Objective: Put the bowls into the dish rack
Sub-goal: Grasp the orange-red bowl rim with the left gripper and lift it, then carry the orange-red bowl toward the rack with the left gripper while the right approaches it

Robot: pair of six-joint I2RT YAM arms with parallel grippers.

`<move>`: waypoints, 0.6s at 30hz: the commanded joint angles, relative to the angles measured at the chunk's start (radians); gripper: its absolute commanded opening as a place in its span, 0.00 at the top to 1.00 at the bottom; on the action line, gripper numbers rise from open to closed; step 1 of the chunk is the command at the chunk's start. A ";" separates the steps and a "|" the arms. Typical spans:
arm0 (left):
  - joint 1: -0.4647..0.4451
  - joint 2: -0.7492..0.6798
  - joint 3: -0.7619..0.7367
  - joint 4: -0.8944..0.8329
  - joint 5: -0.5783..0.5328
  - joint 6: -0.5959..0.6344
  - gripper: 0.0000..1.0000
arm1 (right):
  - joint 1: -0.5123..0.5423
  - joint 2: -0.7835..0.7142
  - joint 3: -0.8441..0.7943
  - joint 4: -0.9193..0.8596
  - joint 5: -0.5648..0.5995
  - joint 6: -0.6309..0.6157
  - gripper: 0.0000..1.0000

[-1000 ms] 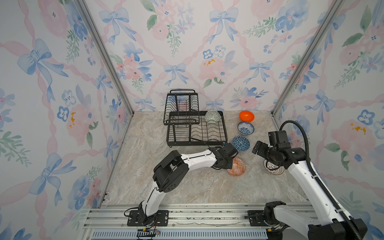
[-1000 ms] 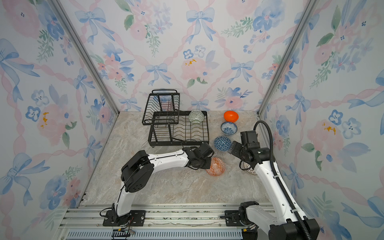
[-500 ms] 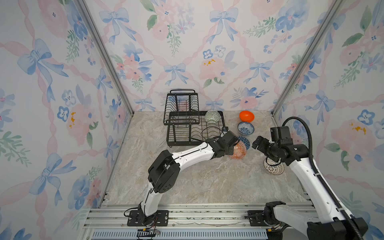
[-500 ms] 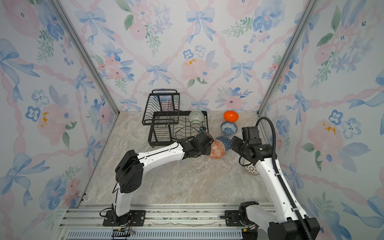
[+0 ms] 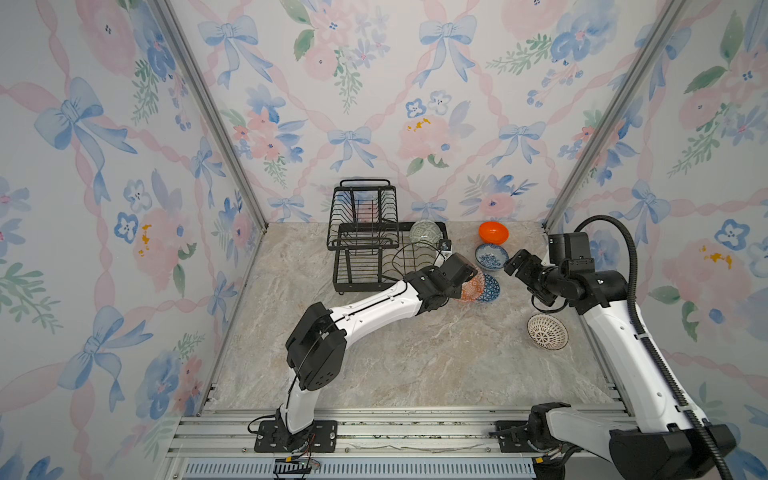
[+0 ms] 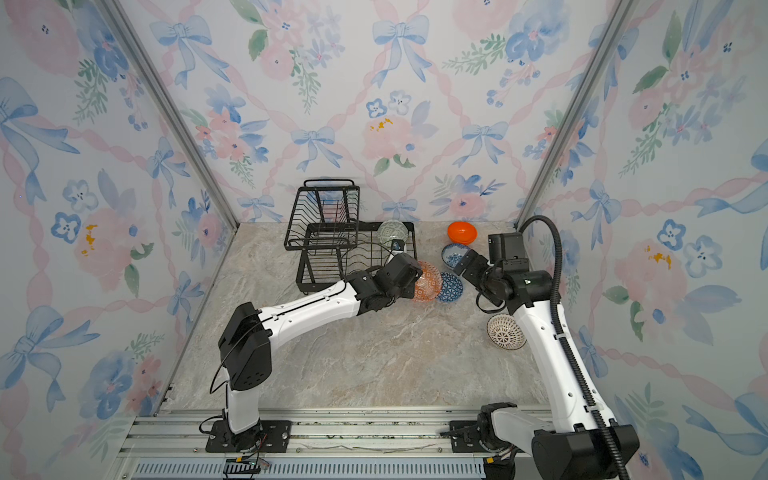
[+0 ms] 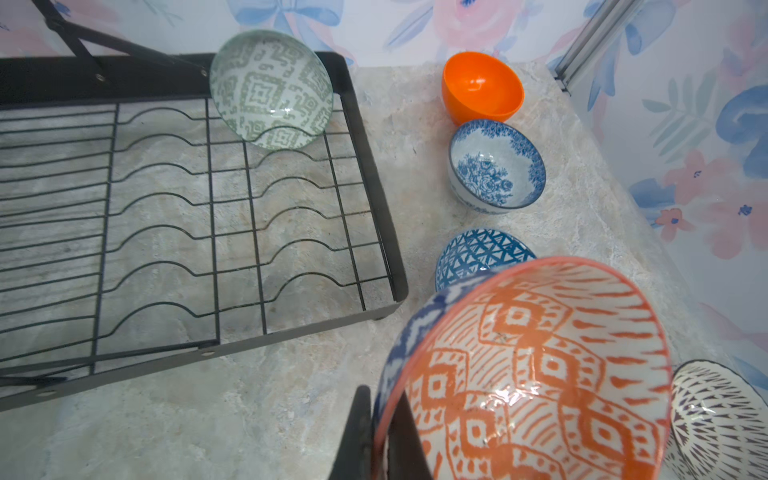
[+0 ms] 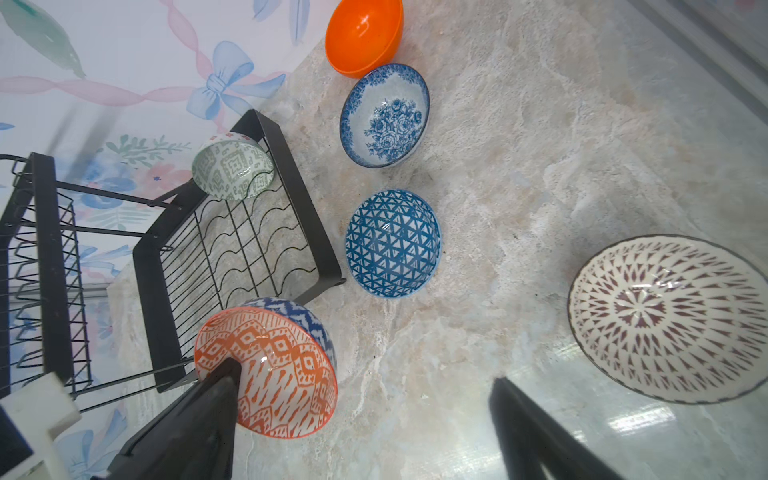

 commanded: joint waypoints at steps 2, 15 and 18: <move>0.001 -0.097 -0.027 0.027 -0.146 0.033 1.00 | 0.012 0.032 0.069 -0.021 -0.057 0.048 0.03; 0.006 -0.134 -0.091 0.187 -0.269 0.129 1.00 | 0.020 0.037 0.064 0.148 -0.203 0.291 0.03; 0.018 -0.128 -0.096 0.254 -0.260 0.167 1.00 | 0.029 0.034 0.074 0.195 -0.181 0.328 0.03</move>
